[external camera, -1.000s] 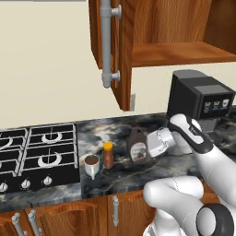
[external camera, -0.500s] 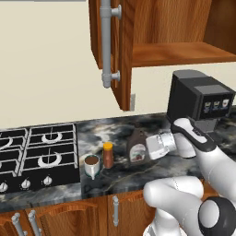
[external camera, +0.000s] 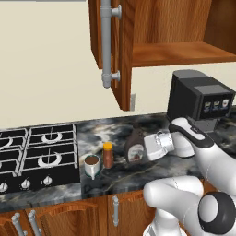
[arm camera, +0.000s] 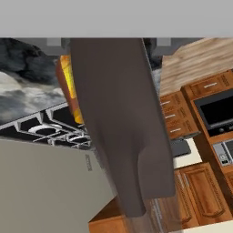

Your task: Pick the syrup bottle and honey bottle from the cabinet and place them next to the mug.

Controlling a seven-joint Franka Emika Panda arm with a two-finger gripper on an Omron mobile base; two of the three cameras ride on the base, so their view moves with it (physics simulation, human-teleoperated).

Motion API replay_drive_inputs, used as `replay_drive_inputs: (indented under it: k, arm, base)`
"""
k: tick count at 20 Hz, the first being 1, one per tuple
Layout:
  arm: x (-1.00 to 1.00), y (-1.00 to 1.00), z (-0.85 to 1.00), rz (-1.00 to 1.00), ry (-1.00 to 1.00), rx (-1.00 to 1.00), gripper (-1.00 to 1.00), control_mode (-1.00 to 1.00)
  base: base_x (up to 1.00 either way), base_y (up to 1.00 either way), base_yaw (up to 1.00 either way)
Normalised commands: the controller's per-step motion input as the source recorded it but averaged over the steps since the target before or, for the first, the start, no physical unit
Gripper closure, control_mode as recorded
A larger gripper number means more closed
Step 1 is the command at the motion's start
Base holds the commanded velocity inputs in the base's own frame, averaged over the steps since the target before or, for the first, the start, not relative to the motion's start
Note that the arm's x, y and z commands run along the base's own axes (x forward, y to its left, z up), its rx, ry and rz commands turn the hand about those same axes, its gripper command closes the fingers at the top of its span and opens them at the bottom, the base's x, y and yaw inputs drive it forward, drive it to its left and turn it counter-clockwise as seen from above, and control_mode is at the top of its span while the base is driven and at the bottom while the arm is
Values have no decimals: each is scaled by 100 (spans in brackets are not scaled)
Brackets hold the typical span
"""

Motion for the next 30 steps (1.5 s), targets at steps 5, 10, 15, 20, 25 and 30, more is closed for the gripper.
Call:
replay_drive_inputs:
  k: [5, 10, 15, 20, 25, 30]
  arm:
    - [0, 1, -22, 0, -1, 0, 100, -100]
    - [0, 3, -13, 0, 0, 0, 100, -100]
    - [0, 7, -16, 0, 0, 0, 100, -100]
    - [0, 7, -18, 0, 0, 0, 100, -100]
    - [0, 0, -17, 0, 0, 0, 100, -100]
    - [0, 0, -15, 0, 0, 0, 100, -100]
  base:
    - [0, 0, 0]
    - [0, 0, 0]
    - [0, 0, 0]
    - [0, 0, 0]
    - [0, 0, 0]
    - [0, 0, 0]
